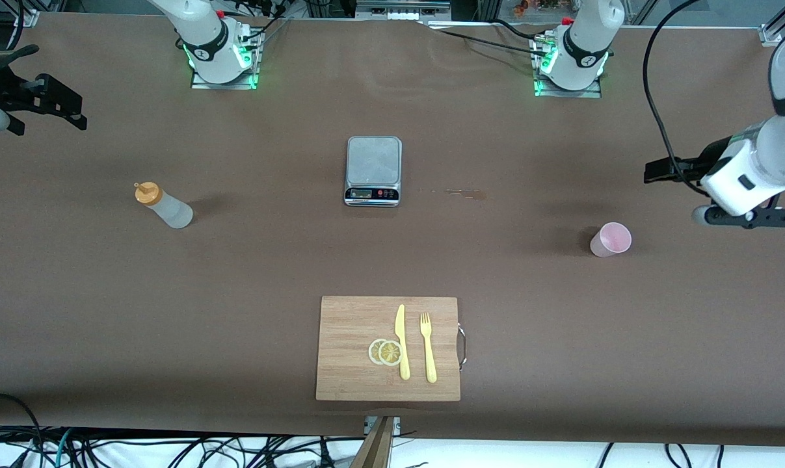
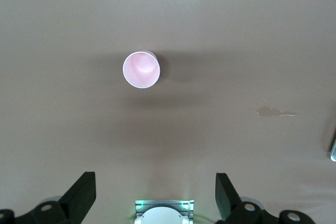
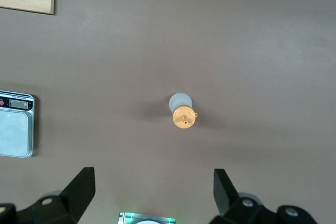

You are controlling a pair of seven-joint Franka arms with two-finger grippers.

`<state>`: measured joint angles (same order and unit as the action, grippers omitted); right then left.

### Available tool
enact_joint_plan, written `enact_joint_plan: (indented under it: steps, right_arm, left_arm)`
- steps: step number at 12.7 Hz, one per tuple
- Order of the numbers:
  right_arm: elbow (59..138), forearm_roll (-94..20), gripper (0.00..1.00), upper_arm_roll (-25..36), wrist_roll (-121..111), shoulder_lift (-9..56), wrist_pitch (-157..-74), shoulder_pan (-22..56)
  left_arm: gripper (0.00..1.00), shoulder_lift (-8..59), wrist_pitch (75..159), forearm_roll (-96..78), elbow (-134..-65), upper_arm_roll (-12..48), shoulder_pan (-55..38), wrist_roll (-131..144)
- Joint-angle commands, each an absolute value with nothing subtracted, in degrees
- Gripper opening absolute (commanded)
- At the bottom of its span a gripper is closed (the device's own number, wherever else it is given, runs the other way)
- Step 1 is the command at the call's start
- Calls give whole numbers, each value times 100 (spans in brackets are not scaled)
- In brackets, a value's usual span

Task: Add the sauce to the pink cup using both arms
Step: 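Reach the left gripper down to the pink cup and grasp it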

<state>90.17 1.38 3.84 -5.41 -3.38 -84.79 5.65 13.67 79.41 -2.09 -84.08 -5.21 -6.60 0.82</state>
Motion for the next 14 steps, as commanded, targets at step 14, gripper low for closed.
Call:
enact_joint_plan:
  steps: [14]
  right_arm:
    - [8938, 132, 100, 378, -615, -325, -8394, 536]
  left_arm:
    - [100, 2391, 11440, -70, -10404, -676, -26, -1441]
